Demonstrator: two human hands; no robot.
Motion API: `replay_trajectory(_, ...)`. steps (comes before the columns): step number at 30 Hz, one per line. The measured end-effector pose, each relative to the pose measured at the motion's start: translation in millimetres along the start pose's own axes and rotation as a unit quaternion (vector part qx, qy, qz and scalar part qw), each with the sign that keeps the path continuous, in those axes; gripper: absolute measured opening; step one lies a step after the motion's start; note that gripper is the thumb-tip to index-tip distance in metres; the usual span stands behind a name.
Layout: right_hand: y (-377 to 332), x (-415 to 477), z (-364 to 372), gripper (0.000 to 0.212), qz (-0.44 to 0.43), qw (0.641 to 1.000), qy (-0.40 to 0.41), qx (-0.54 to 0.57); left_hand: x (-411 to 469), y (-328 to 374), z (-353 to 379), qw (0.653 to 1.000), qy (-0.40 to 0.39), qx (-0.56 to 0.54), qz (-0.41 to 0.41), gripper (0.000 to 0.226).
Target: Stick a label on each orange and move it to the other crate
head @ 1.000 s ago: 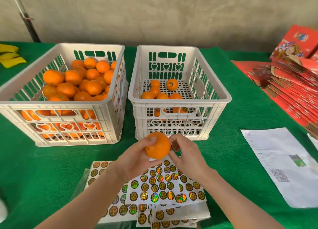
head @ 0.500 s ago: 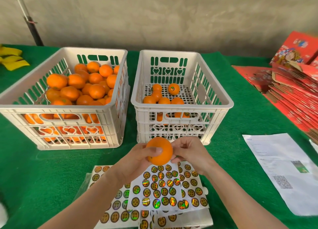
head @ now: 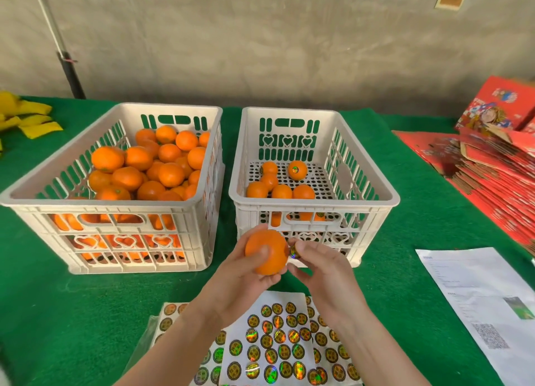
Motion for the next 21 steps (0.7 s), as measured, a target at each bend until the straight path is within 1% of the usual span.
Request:
replay_trajectory(1,-1.8,-1.7,5.1,0.016,-0.013,1.000,-0.004,0.001,1.1,0.3,2.8,0.999,0.005,-0.034,-0.003,0.066)
replay_trajectory(3,-4.4,-4.1,12.4,0.013,-0.036,0.999,0.001,0.005,4.0,0.6,4.0,0.997,0.031,-0.064,-0.005,0.046)
replay_trajectory(5,-5.5,-4.5,16.1,0.017,-0.054,0.998,0.013,0.003,6.0,1.2,5.3,0.996,0.043,-0.084,-0.001,0.037)
replay_trajectory(9,-11.1,-5.4,20.9,0.041,-0.087,0.996,0.033,-0.015,6.2,5.5,10.4,0.994,0.038,-0.103,0.011,0.039)
replay_trajectory(11,-13.4,-6.3,20.9,0.036,-0.106,0.993,0.046,-0.031,7.0,6.3,10.2,0.994,0.040,-0.106,0.014,0.041)
replay_trajectory(13,-15.8,-7.6,22.0,0.018,-0.130,0.988,0.054,-0.061,6.6,6.8,11.2,0.994,0.039,-0.106,0.014,0.040)
replay_trajectory(14,-17.0,-8.4,22.2,0.013,-0.144,0.984,0.061,-0.081,6.2,7.1,11.5,0.994,0.038,-0.103,0.013,0.039)
replay_trajectory(16,-18.7,-10.7,21.7,0.020,-0.180,0.972,0.077,-0.126,5.8,8.2,11.6,0.995,0.040,-0.095,0.013,0.039)
replay_trajectory(18,-20.4,-14.6,23.9,0.020,-0.220,0.959,0.088,-0.156,6.0,9.1,9.7,0.995,0.042,-0.087,0.013,0.047)
replay_trajectory(19,-20.8,-16.8,25.5,0.021,-0.239,0.953,0.091,-0.162,6.0,9.3,9.3,0.996,0.038,-0.082,0.012,0.051)
replay_trajectory(21,-18.5,-17.6,26.7,0.034,-0.254,0.952,0.090,-0.144,4.5,10.0,8.5,0.996,0.028,-0.079,0.009,0.060)
Point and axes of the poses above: each hand's wrist, its own x-axis towards the middle knuckle, its own z-axis out of the palm, y = z × x, the point moved 8 cm from there along x, towards the middle knuckle, and after that the axes turned 1 degree about -x, right-handed, at the moved point
